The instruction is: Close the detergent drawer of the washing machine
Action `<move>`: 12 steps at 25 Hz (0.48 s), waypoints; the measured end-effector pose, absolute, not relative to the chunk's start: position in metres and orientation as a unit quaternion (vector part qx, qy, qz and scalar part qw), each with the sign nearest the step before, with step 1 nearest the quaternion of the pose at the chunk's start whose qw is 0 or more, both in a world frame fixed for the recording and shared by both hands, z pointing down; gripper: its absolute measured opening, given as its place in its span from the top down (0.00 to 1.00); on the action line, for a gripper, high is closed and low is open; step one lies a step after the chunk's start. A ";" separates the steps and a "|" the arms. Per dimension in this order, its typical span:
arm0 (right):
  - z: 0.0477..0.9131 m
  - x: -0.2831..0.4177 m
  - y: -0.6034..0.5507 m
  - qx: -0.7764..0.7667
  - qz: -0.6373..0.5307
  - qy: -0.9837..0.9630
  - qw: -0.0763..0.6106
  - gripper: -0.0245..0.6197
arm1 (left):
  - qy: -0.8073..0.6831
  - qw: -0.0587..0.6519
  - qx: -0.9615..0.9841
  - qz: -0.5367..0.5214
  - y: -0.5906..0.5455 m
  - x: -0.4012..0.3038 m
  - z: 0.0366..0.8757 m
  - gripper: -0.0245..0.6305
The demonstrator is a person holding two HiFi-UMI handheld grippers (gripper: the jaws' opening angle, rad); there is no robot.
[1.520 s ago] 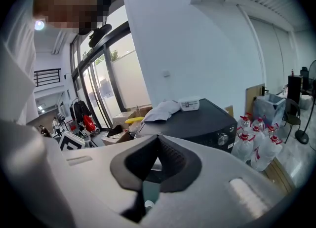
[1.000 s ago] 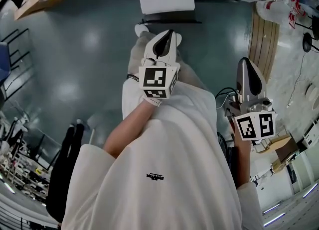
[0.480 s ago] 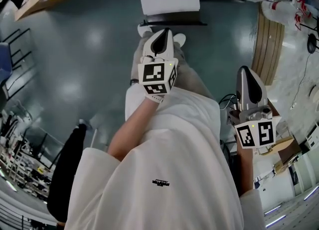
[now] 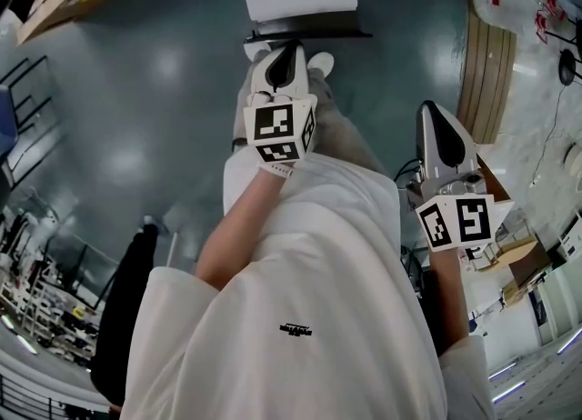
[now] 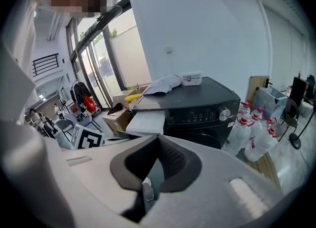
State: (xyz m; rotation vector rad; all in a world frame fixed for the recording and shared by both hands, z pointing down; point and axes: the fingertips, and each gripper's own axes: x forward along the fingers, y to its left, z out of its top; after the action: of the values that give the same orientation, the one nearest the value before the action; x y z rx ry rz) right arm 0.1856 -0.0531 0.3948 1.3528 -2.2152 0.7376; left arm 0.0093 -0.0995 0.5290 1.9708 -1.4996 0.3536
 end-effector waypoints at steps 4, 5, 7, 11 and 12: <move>0.400 0.182 -0.053 0.489 0.268 -0.796 0.236 0.96 | -0.564 0.310 0.753 0.139 -0.099 0.009 0.528 0.94; 0.401 0.180 -0.053 0.488 0.270 -0.796 0.238 0.96 | -0.562 0.307 0.754 0.142 -0.099 0.008 0.528 0.94; 0.401 0.176 -0.054 0.483 0.271 -0.798 0.238 0.96 | -0.562 0.306 0.755 0.145 -0.101 0.006 0.530 0.94; 0.402 0.170 -0.052 0.476 0.265 -0.803 0.242 0.96 | -0.559 0.313 0.753 0.149 -0.106 0.001 0.536 0.93; 0.401 0.170 -0.052 0.475 0.263 -0.804 0.243 0.96 | -0.556 0.314 0.755 0.150 -0.107 0.001 0.537 0.93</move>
State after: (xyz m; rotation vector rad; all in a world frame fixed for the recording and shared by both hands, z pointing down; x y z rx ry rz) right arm 0.1700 -0.0520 0.4014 1.2978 -2.1974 0.7193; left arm 0.0012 -0.1066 0.5370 1.9889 -1.4648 0.3965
